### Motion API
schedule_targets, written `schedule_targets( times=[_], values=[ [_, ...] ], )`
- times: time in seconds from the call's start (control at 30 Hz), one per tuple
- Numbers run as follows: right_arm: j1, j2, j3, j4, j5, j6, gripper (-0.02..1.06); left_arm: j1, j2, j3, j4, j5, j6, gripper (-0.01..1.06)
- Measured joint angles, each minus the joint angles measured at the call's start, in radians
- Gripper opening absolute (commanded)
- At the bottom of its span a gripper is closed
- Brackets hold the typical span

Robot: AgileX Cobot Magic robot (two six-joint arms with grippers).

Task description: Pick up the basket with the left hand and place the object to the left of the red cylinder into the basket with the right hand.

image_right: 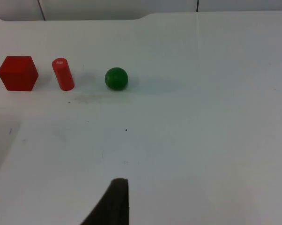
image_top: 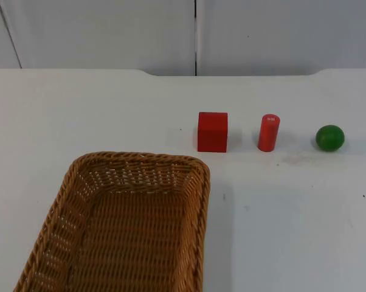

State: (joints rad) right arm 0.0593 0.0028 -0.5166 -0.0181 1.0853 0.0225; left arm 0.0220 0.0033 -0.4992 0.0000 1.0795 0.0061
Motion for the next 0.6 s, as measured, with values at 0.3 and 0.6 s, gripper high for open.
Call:
schedule_targets(
  times=[0.3, 0.6],
  values=[
    [0.0, 0.0, 0.0, 0.0, 0.0, 0.0, 1.05, 0.0, 0.105, -0.014, 0.0, -0.025, 0.0, 1.05],
    [0.0, 0.0, 0.0, 0.0, 0.0, 0.0, 1.05, 0.0, 0.251, -0.031, -0.01, -0.091, 0.0, 1.05]
  ],
)
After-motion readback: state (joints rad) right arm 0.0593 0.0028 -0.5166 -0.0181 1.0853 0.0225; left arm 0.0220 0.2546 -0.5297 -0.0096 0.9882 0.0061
